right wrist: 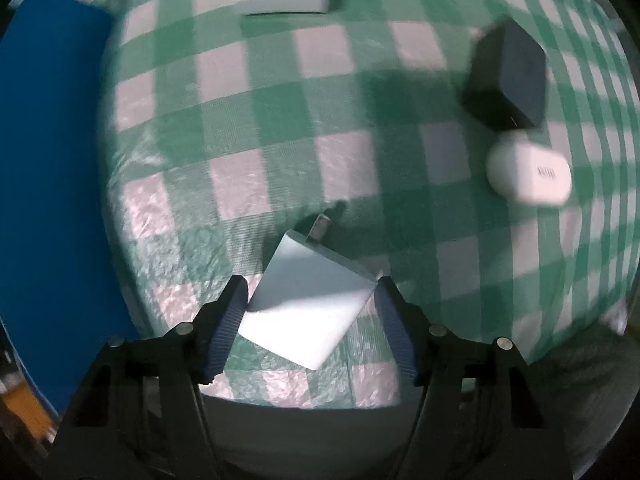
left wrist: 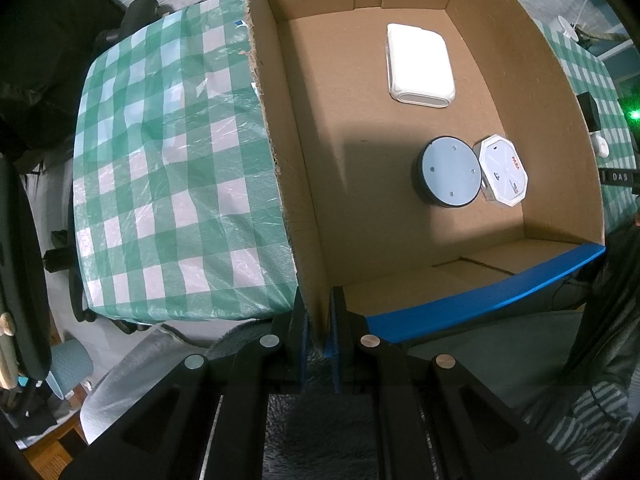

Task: Organize rigid objects
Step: 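Move the right gripper to the table and grasp the white wall charger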

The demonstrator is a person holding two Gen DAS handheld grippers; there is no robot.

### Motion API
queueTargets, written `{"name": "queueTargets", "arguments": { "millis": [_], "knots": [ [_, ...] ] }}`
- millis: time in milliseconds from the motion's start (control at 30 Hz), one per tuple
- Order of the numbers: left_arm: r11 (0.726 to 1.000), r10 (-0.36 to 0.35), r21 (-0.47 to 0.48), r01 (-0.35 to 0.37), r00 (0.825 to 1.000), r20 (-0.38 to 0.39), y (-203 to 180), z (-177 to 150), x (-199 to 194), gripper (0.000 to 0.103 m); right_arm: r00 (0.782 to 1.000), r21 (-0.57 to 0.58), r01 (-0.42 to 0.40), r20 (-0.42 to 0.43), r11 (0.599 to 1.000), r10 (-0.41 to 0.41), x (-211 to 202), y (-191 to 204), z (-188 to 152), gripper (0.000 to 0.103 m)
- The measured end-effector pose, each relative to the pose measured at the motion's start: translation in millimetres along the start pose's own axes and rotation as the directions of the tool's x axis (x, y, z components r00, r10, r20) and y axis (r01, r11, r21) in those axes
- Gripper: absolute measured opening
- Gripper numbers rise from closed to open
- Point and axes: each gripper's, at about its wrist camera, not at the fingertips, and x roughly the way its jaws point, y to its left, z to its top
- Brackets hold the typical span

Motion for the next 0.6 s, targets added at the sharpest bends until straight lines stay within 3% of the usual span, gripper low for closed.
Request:
{"name": "queueTargets", "arguments": {
  "millis": [100, 233, 333, 600],
  "knots": [
    [1.000, -0.003, -0.005, 0.003, 1.000, 0.001, 0, 0, 0, 0.008, 0.997, -0.147, 0.073, 0.024, 0.986, -0.070, -1, 16, 0, 0.062],
    [1.000, -0.004, -0.006, 0.004, 1.000, 0.002, 0, 0, -1, 0.008, 0.988, -0.344, 0.152, 0.067, 0.927, -0.137, 0, 33, 2, 0.058],
    [1.000, -0.005, -0.007, 0.005, 1.000, 0.001, 0, 0, -1, 0.008, 0.992, -0.329, 0.124, 0.053, 0.936, -0.113, -1, 30, 3, 0.058],
    [1.000, -0.002, -0.002, 0.002, 1.000, 0.002, 0, -2, -1, 0.008, 0.999, -0.153, 0.024, -0.033, 0.988, -0.029, 15, 3, 7, 0.059]
  ]
}}
